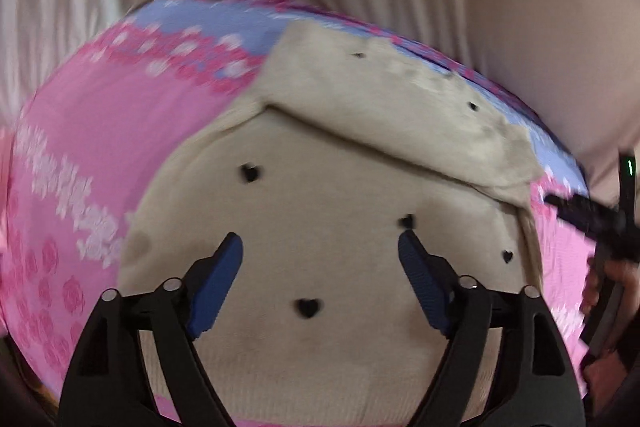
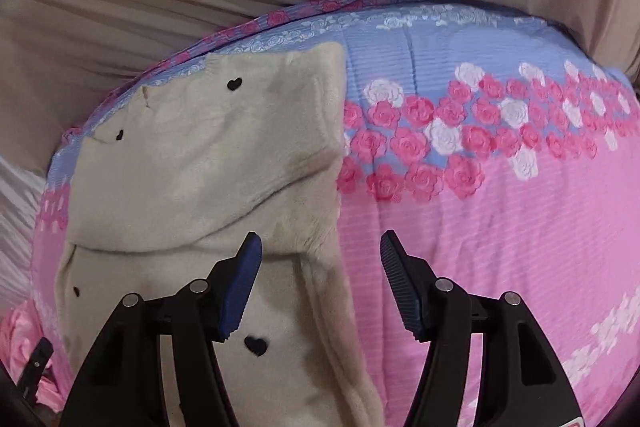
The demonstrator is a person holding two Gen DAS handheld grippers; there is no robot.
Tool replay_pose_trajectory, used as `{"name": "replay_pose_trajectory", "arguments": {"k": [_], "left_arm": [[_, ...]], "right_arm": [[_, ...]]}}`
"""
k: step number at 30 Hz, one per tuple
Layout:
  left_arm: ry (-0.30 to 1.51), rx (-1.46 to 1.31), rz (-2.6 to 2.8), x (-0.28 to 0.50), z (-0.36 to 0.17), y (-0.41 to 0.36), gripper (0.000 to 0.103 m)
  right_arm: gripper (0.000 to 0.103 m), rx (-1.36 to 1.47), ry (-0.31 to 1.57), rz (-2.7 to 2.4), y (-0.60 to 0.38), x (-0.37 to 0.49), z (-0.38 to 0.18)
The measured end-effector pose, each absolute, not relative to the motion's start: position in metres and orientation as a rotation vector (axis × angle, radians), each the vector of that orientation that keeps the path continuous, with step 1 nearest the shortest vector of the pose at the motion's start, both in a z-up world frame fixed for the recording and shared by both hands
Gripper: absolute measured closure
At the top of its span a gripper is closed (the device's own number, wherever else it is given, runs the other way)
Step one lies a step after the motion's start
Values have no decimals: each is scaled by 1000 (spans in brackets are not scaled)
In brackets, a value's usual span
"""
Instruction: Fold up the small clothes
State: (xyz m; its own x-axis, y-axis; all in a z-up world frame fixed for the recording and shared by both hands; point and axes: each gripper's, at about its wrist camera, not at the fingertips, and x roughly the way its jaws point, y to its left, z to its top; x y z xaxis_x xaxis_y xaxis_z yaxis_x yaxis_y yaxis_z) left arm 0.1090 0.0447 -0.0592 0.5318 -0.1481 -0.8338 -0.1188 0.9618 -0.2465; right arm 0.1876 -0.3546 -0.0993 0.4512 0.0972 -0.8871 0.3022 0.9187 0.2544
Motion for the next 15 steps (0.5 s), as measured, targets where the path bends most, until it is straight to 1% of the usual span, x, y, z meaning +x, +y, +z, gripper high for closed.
{"name": "replay_pose_trajectory", "arguments": {"k": [2,6,9,12,13,15], "left_arm": [[1042,-369,29,109,-73,74,22],[1097,-421,118,102,-97,125,23],[1142,-500,73,84,-109,143,22],[1195,-577,51,65,-127,149,23],[1169,-573,41,60,-127,149,24],[1168,-536,50,58,-126,143,30]], "right_arm": [[39,461,1138,-129,-355,171,-114],[39,402,1206,-174,-351,135,-128],[36,449,1227,-138,-353,88,-134],[36,461,1304,-96,-344,44,-150],[35,465,1310,-86,-340,35,-153],[34,448,1282,-78,-328,24,-152]]}}
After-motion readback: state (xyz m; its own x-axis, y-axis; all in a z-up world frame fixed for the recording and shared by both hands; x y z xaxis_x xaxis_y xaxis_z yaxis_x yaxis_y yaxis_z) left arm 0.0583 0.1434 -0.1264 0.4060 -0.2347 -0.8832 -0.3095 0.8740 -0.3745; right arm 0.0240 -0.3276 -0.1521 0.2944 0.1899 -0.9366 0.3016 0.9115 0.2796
